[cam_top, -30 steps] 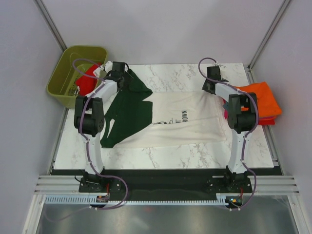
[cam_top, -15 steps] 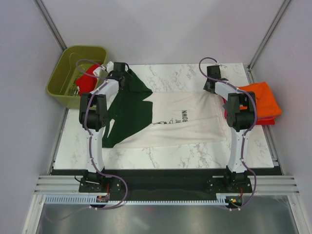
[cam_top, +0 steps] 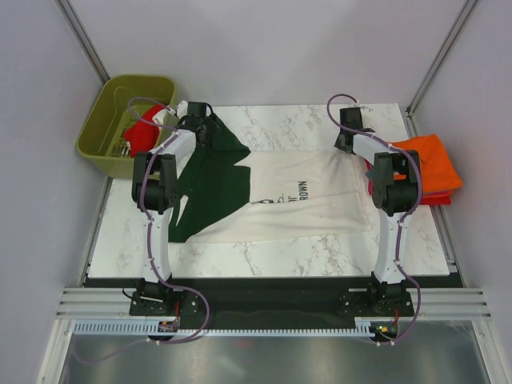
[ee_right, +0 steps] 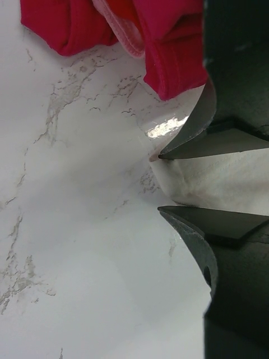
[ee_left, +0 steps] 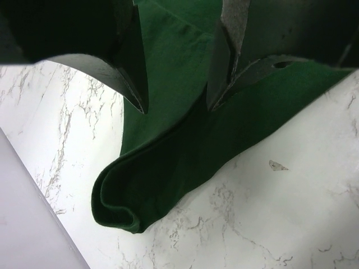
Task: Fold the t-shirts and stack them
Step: Fold the tshirt
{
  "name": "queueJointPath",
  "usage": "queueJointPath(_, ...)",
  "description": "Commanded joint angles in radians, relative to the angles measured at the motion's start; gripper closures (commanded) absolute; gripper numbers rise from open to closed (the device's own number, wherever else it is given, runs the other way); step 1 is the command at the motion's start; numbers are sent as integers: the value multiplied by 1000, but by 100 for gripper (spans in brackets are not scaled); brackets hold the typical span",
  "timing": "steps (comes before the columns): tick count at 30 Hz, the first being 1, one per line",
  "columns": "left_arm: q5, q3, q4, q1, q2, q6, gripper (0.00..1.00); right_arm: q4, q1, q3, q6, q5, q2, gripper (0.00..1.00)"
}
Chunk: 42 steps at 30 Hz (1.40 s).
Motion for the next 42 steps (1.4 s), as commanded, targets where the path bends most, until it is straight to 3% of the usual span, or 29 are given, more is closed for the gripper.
queueJointPath(1,13,29,13,5,5,1,47,20,-6,12,14,-8,7,54)
queueJointPath(8,50,63,9,5,50,-28,56,37,-12,-4,24,-31,-7,59)
queueJointPath(11,53,66,7,5,57,-29,69,51,-12,-16,27,-39,-18,64)
queueJointPath(18,42,64,16,4,41,-13,98,77,-12,-45,28,-54,-44,87)
queueJointPath(25,-65,-9,78,-39,-54,72,98,112,-13,-82,25,-53,-90,96)
queueJointPath(33,-208,-98,108,-102,-177,139,98,155,-17,-142,30,-57,-154,97)
queueJointPath(42,-237,-137,96,-108,-216,152,98,161,-18,-165,28,-45,-179,94)
